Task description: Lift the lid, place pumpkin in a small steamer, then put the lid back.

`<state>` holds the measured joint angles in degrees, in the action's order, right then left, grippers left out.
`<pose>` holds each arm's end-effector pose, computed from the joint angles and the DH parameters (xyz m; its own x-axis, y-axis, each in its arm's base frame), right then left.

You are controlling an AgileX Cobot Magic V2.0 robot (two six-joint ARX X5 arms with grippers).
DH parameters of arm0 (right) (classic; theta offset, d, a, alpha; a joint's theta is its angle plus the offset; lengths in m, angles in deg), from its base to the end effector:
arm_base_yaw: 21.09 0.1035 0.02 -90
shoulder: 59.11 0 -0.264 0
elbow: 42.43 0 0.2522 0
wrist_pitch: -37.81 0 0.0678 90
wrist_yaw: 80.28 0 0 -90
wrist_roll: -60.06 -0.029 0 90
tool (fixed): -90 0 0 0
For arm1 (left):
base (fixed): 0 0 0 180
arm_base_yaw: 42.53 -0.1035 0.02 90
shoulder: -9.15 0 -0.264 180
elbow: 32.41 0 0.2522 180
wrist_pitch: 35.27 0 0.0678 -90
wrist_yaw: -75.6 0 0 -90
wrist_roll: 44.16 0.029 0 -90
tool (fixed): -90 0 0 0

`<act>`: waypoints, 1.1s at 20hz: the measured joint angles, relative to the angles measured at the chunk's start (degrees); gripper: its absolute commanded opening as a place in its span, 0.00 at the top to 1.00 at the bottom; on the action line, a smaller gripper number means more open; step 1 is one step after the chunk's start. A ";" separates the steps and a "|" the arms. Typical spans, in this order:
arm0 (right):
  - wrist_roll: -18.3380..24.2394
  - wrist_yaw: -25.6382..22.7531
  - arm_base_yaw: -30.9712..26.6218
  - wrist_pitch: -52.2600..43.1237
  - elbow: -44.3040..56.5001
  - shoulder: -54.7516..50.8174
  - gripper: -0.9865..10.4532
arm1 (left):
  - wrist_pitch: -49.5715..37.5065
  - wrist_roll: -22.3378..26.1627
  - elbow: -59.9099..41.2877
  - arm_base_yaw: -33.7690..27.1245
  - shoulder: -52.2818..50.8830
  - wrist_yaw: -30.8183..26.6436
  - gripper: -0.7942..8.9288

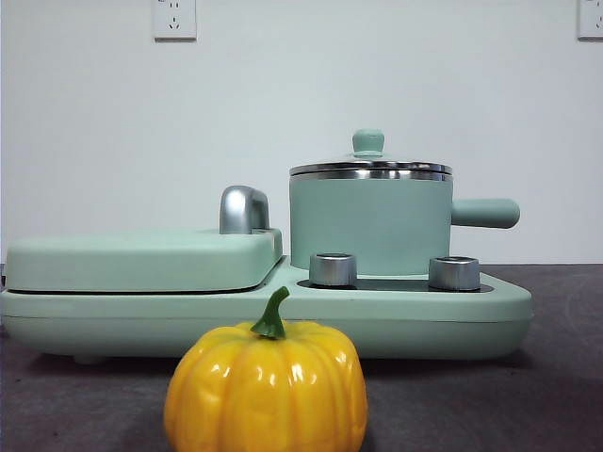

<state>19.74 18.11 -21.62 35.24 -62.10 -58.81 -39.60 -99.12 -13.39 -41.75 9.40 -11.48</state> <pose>0.0835 0.0035 0.2246 0.9190 0.1374 0.3696 -0.3380 0.7574 0.5586 0.0838 -0.0026 0.2238 0.9178 -0.0634 0.3918 0.3559 0.5686 -0.7416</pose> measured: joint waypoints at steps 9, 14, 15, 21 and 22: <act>10.12 2.73 0.00 19.82 -20.44 3.17 0.90 | 28.79 13.99 24.87 0.00 6.40 1.49 0.91; 18.71 7.13 0.00 31.39 -28.33 8.09 0.90 | 35.76 24.68 32.94 0.00 12.04 4.48 0.91; 20.96 8.48 0.00 33.70 -29.77 9.38 0.90 | 36.00 26.56 34.10 0.00 13.25 6.38 0.91; 29.66 15.89 0.00 41.53 -34.12 15.52 0.90 | 40.24 31.06 37.40 0.00 20.20 18.08 0.91; 30.62 17.00 0.00 42.36 -34.60 16.37 0.90 | 41.09 31.69 37.55 0.00 21.35 19.98 0.91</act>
<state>50.37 35.11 -21.62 77.60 -96.70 -42.44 1.50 -67.43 24.16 -41.75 30.76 8.50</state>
